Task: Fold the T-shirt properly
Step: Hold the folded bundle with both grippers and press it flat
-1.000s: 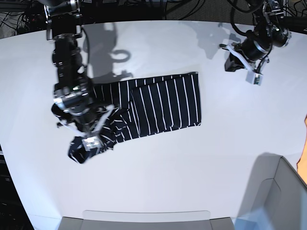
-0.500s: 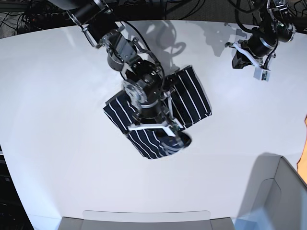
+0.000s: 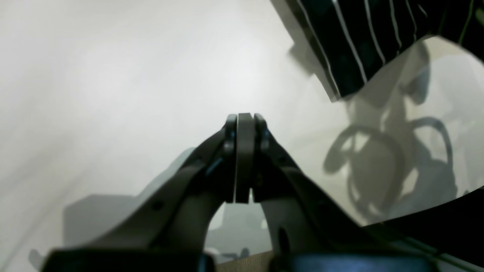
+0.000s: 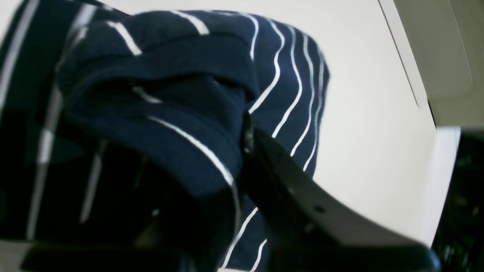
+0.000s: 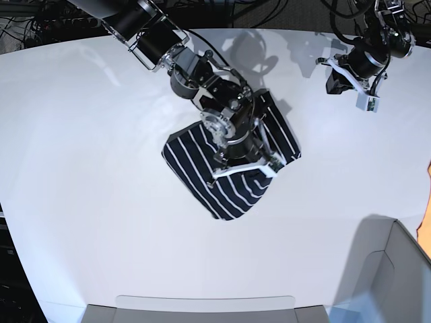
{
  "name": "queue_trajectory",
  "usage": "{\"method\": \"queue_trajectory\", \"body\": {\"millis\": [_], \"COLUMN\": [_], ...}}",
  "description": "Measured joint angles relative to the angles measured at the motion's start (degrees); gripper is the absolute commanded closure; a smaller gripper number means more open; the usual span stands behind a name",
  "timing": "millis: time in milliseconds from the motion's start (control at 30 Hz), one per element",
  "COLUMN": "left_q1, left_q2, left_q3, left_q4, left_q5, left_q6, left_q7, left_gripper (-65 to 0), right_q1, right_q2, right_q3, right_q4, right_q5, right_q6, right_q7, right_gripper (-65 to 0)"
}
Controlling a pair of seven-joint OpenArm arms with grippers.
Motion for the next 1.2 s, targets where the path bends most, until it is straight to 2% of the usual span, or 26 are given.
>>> {"method": "queue_trajectory", "body": {"millis": [200,233,300,367,467,600,733,867,933,1033,1100,1200], "left_q1": [0.0,0.0,0.0,0.0,0.0,-0.02,0.0,-0.15,-0.37,-1.57,-4.46,-9.53], "left_q2": [0.15,0.13,0.11,0.13,0.13,0.13,0.13,0.13,0.13,0.28,0.37,0.37], "left_q3": [0.11,0.13,0.13,0.13,0.15,0.15,0.13,-0.02,0.0,-0.02,0.0,0.09], "left_q4": [0.0,0.0,0.0,0.0,0.0,-0.35,-2.84,-3.34,-3.34,-3.34,-3.34,-2.25], "left_q5": [-0.02,-0.02,0.0,-0.04,0.0,-0.02,0.17,0.13,0.0,0.07,0.17,-0.09], "left_q6": [0.0,0.0,0.02,0.0,0.02,0.02,0.04,0.15,0.17,0.09,0.15,0.02], "left_q7": [0.0,-0.02,-0.04,-0.07,-0.26,-0.44,-0.42,-0.46,-0.63,-0.15,0.22,-0.68], "left_gripper": [0.0,0.0,0.0,0.0,0.0,0.0,0.0,0.0,0.0,0.0,0.0,0.0], "right_q1": [0.33,0.31,0.13,-0.17,-1.62,-3.78,-3.48,-2.34,-0.57,2.49,4.11,5.62], "right_q2": [-1.25,-1.38,-1.05,-0.9,-1.05,-1.18,-1.03,-0.98,-0.92,-0.48,0.98,3.61], "right_q3": [-1.77,-2.12,-3.93,-5.49,-7.28,-9.88,-9.88,-2.71,2.62,9.33,12.28,16.83], "right_q4": [-1.44,-2.08,-2.8,-2.73,-1.6,-0.72,0.17,3.32,4.11,3.67,3.63,1.88], "right_q5": [-0.09,-0.13,-0.04,-0.07,-0.31,2.43,8.41,11.93,11.69,11.82,12.33,15.15], "right_q6": [0.15,0.17,0.22,0.2,0.57,0.83,0.83,1.03,0.66,0.61,0.59,0.83], "right_q7": [0.26,0.35,0.31,2.43,8.68,13.77,14.53,15.76,15.85,15.37,15.5,15.43], "right_gripper": [0.0,-2.3,-12.5,-20.0,-23.9,-23.9,-23.9,-23.6,-20.0,-9.3,-1.3,0.0]}}
